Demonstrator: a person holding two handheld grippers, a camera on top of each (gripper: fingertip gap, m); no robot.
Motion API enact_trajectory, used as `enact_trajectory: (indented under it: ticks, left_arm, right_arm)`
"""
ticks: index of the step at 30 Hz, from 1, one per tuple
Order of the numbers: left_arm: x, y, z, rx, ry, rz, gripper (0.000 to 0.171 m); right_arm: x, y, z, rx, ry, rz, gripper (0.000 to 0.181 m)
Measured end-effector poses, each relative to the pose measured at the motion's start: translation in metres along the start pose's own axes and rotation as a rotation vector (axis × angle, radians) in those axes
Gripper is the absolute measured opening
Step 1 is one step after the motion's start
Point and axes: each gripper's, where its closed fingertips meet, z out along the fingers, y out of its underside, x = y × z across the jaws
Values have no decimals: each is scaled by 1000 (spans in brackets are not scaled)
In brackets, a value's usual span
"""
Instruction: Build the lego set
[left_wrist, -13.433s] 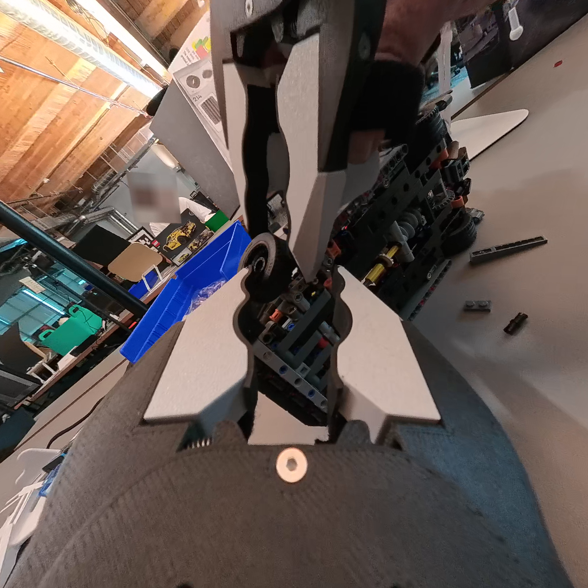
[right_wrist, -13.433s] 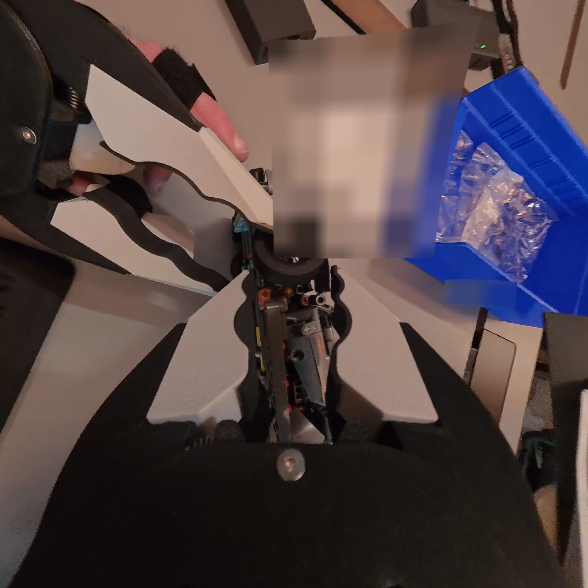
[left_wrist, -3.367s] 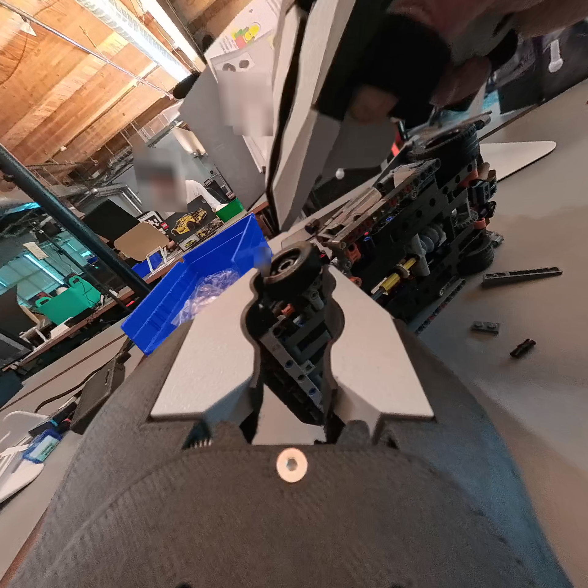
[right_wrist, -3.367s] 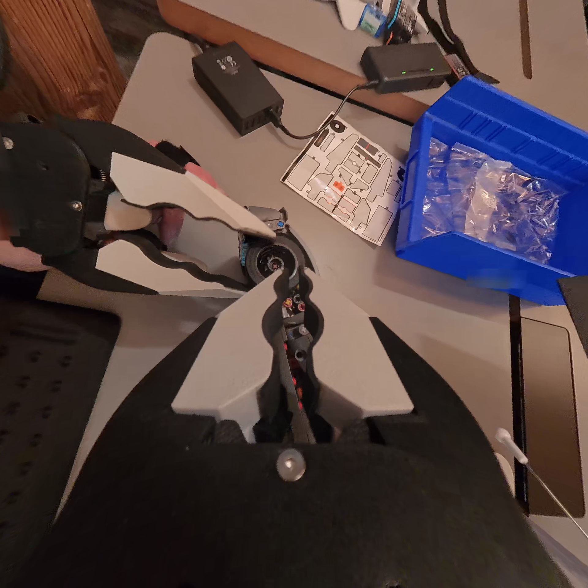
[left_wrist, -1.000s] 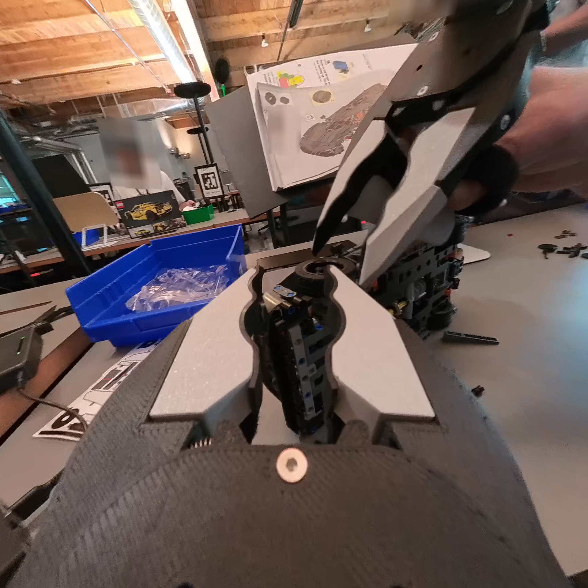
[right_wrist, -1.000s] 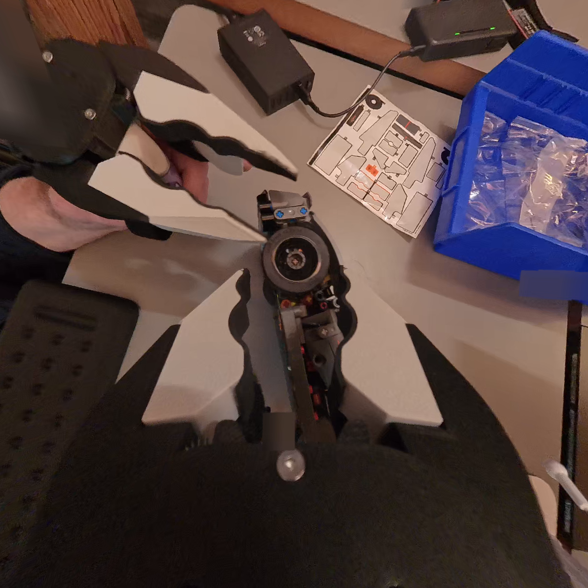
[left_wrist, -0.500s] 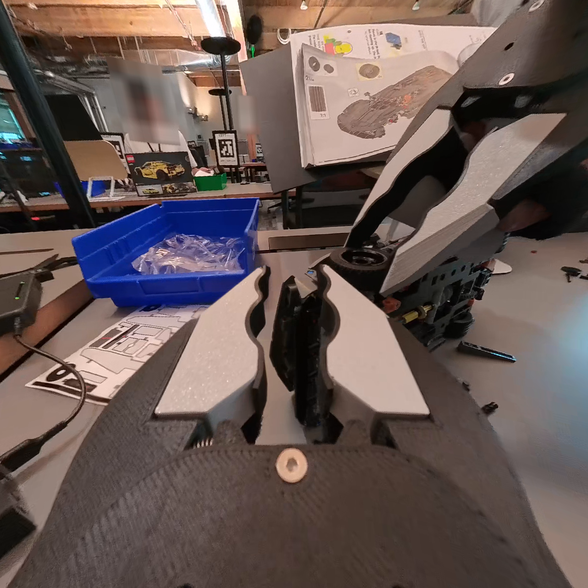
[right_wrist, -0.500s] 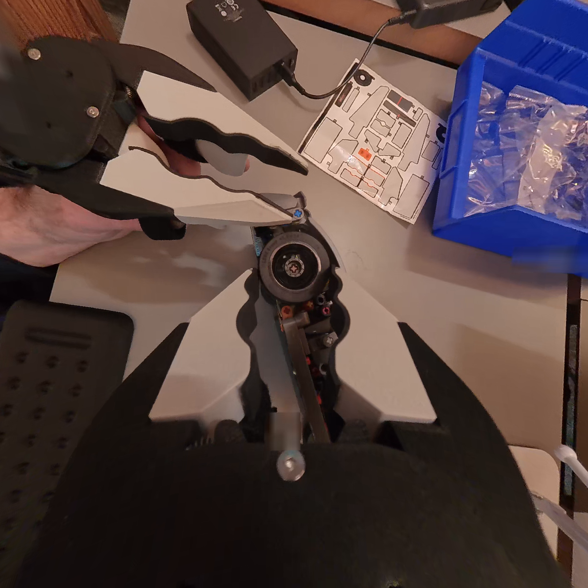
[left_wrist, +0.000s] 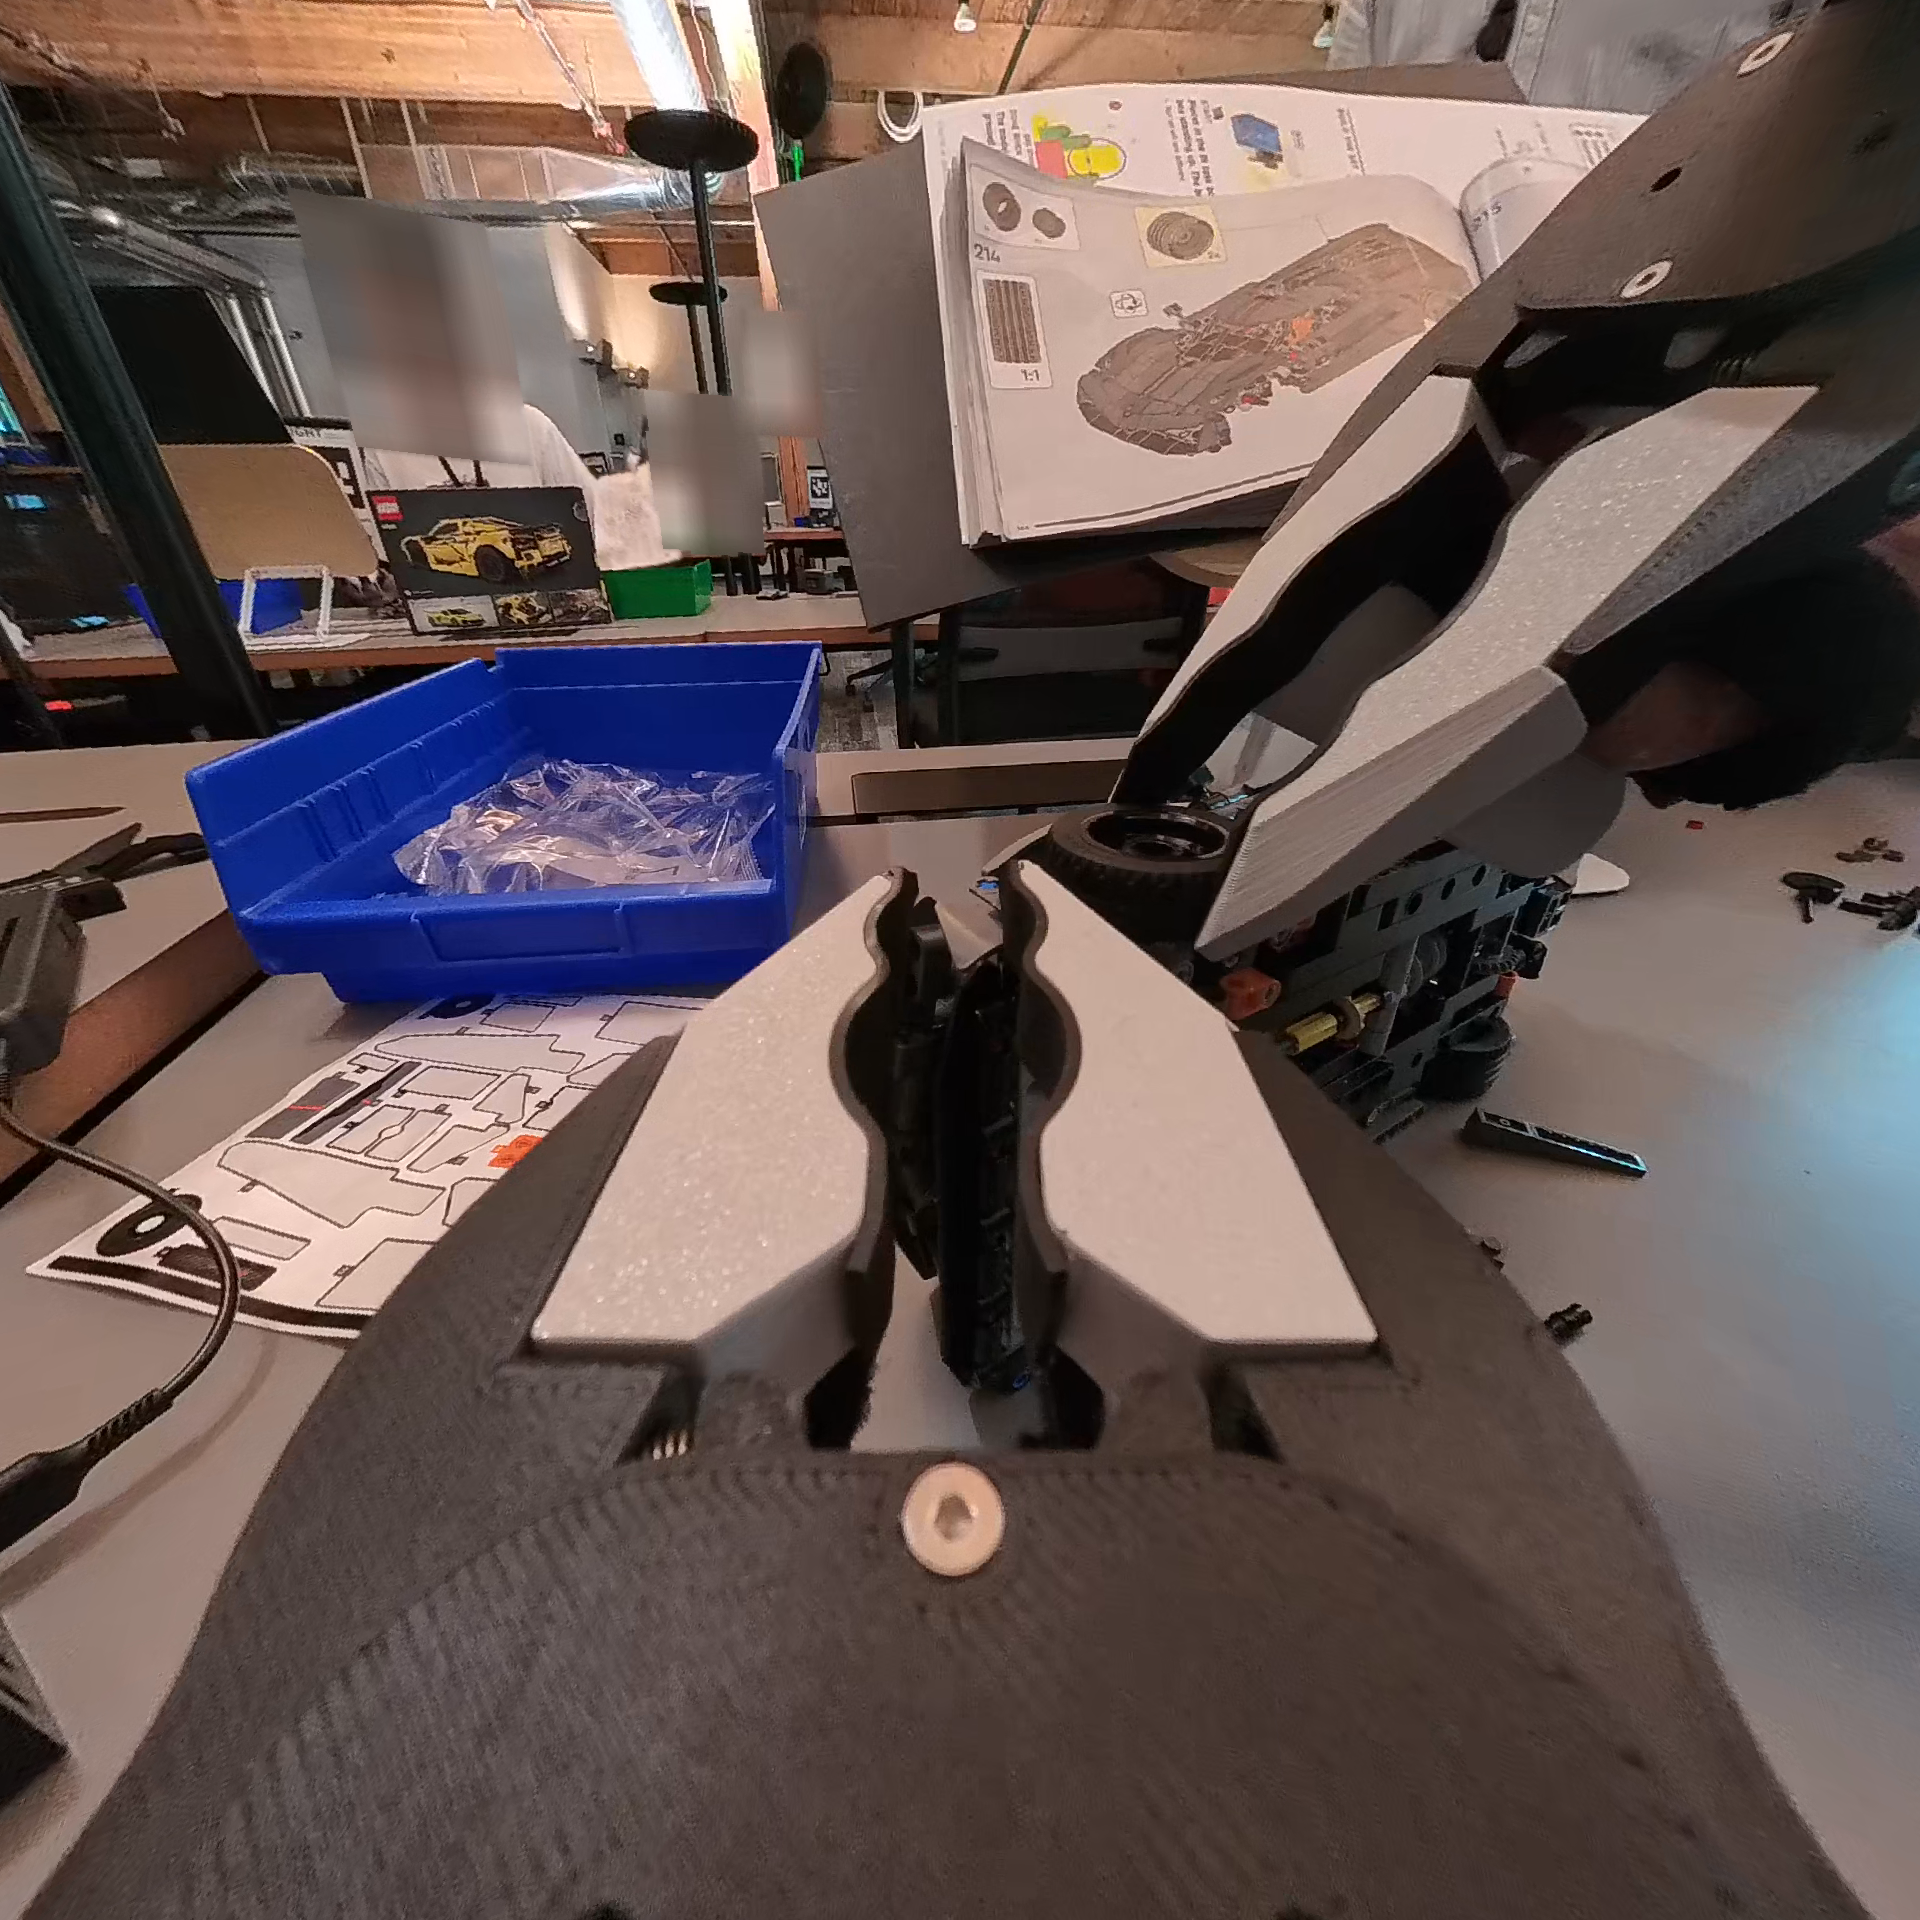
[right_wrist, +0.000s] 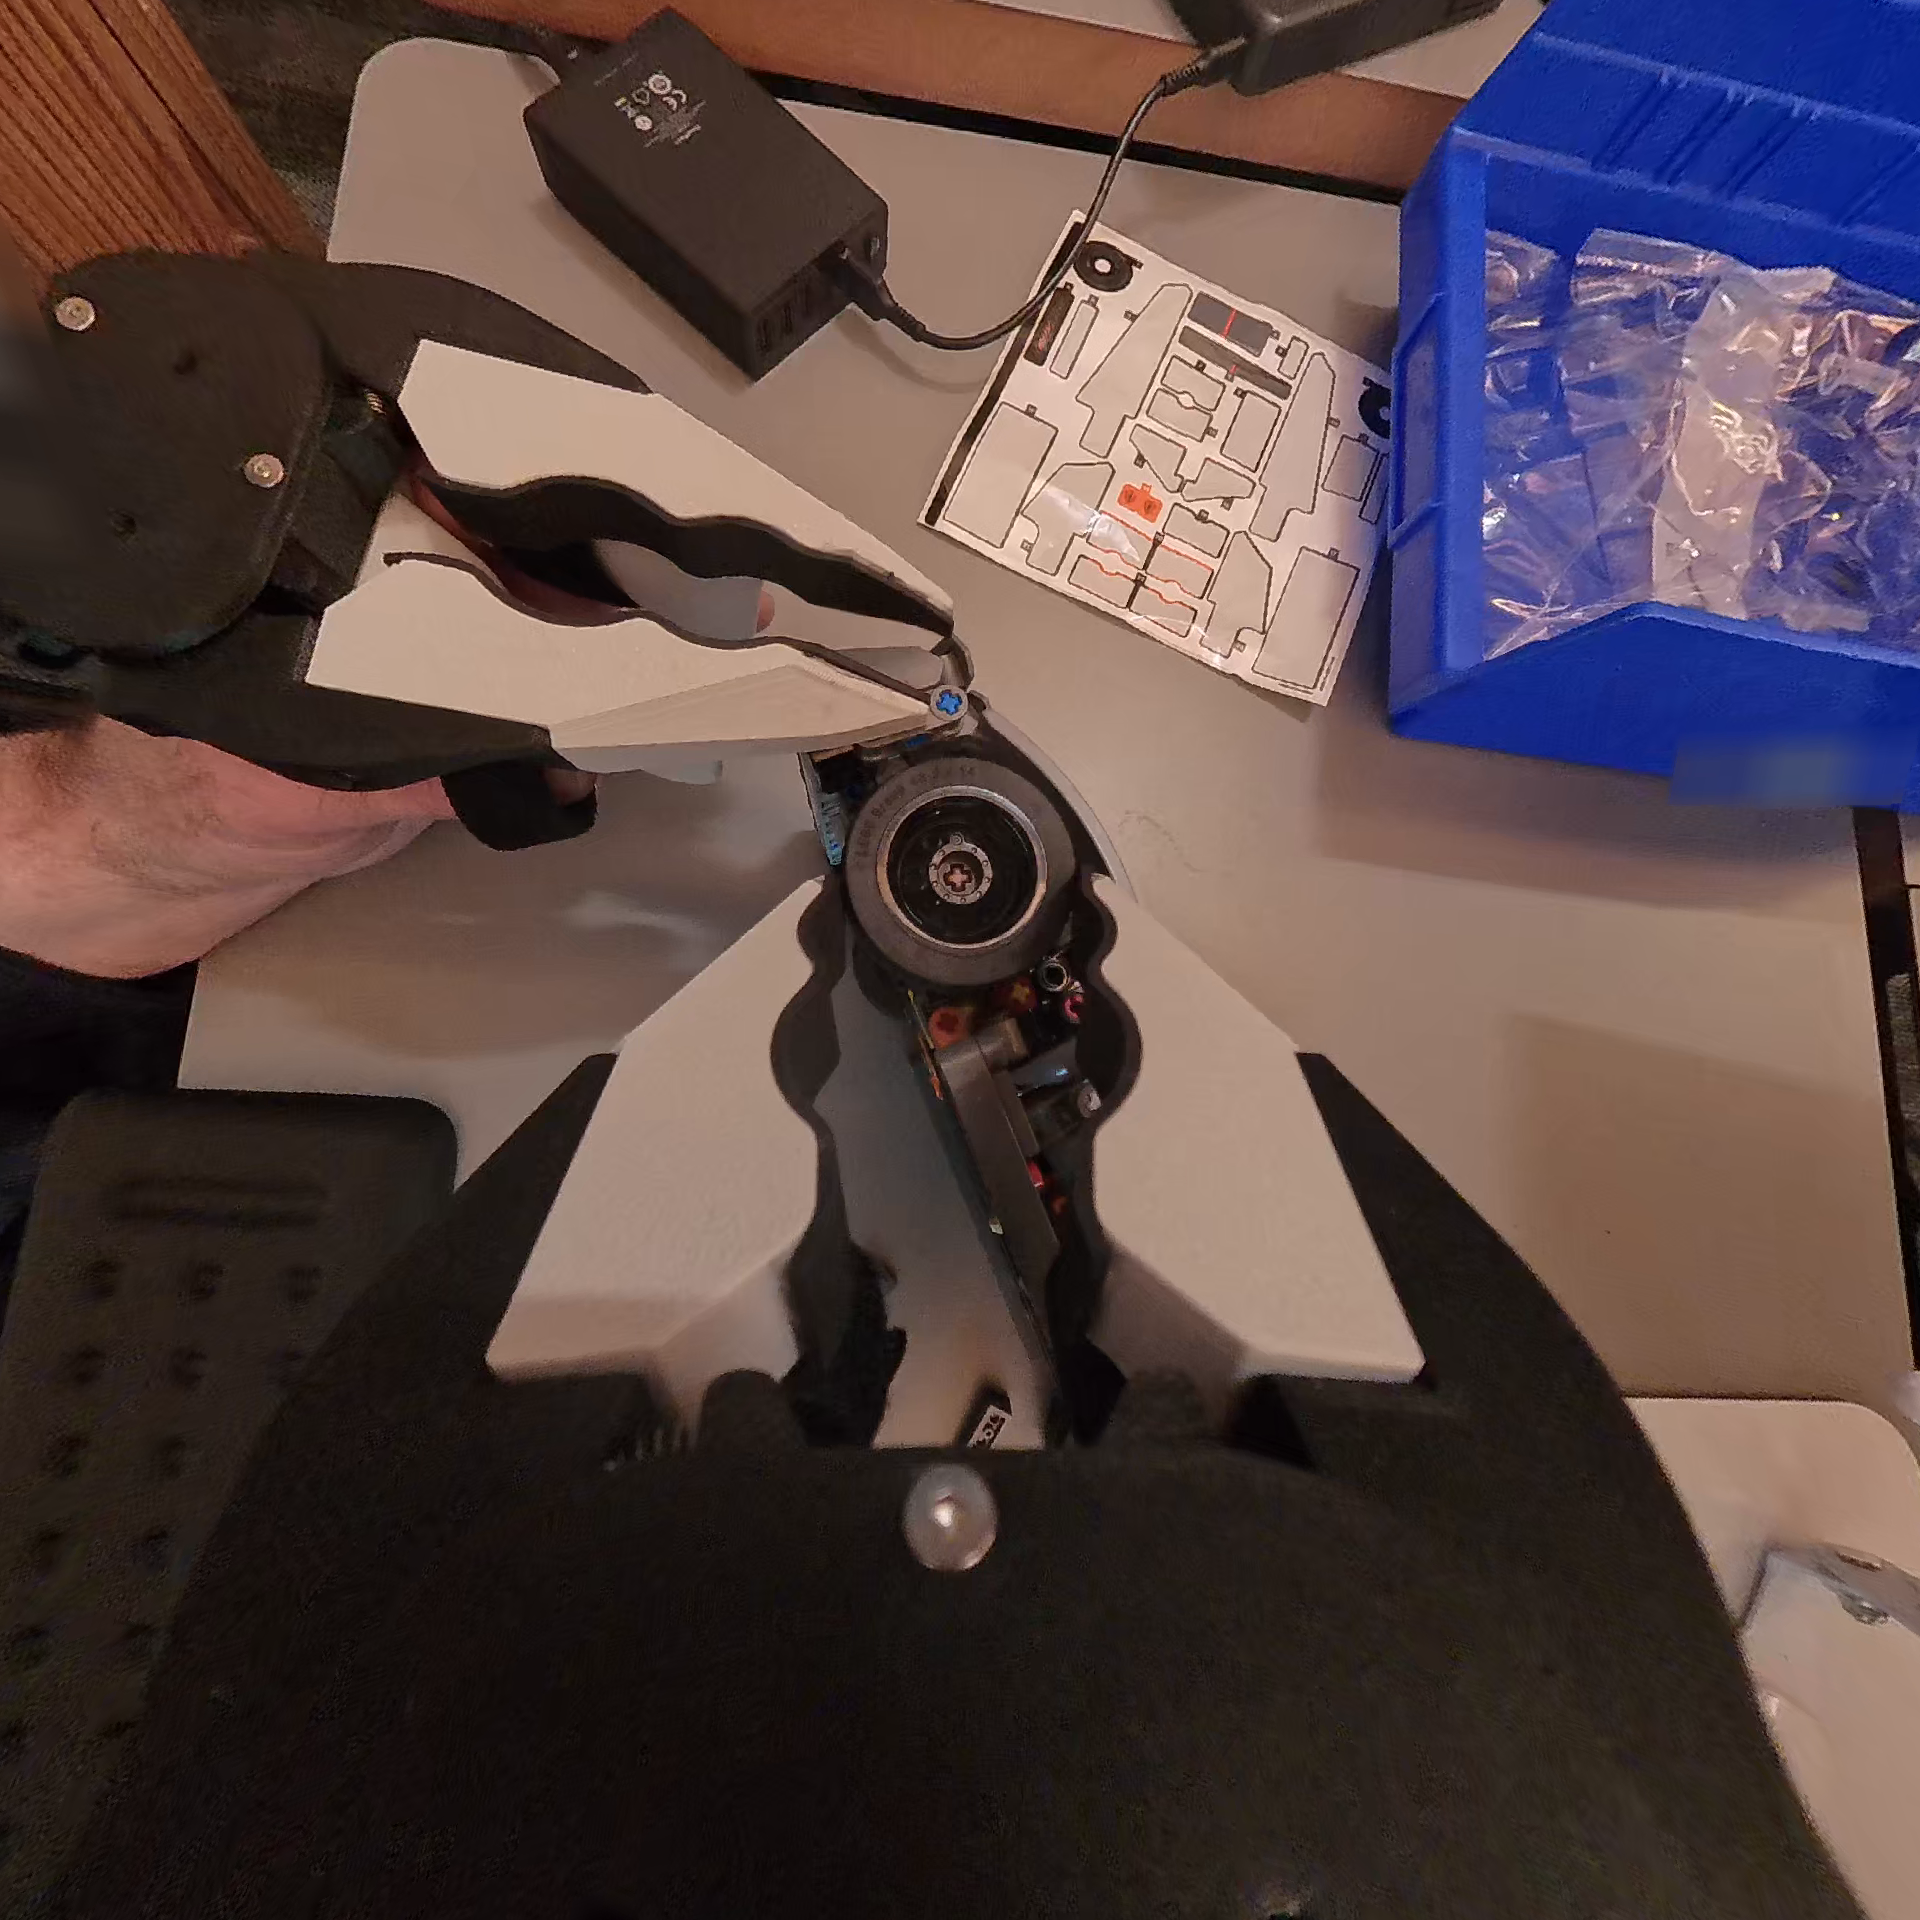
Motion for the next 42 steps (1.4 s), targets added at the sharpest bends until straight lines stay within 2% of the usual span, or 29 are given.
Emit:
enact_trajectory:
  ticks: [6, 9, 12, 17, 22, 30, 37, 42]
  left_arm:
    - [-2, -1, -1, 1, -7, -4, 4]
    - [0, 0, -1, 0, 0, -1, 11]
    - [2, 0, 0, -2, 12, 6, 16]
    - [4, -6, -3, 26, 17, 34, 28]
    - [8, -8, -6, 40, 41, 44, 38]
    - [15, -13, -8, 51, 49, 101, 50]
    - [31, -13, -11, -18, 30, 249, 57]
    - [68, -26, -11, -38, 69, 357, 60]
  right_arm:
    - [-1, -1, 0, 5, 14, -29, 41]
    - [1, 0, 0, 4, 26, -51, 42]
    - [3, -1, -8, -2, 63, -87, 58]
    - [3, -13, -44, 34, 152, -125, 63]
    - [-2, -8, -93, 86, 228, -125, 54]
    - [-1, 50, -164, 172, 311, 14, 45]
    - [0, 126, -184, 227, 341, 159, 43]
    - [10, 175, -198, 206, 379, 232, 42]
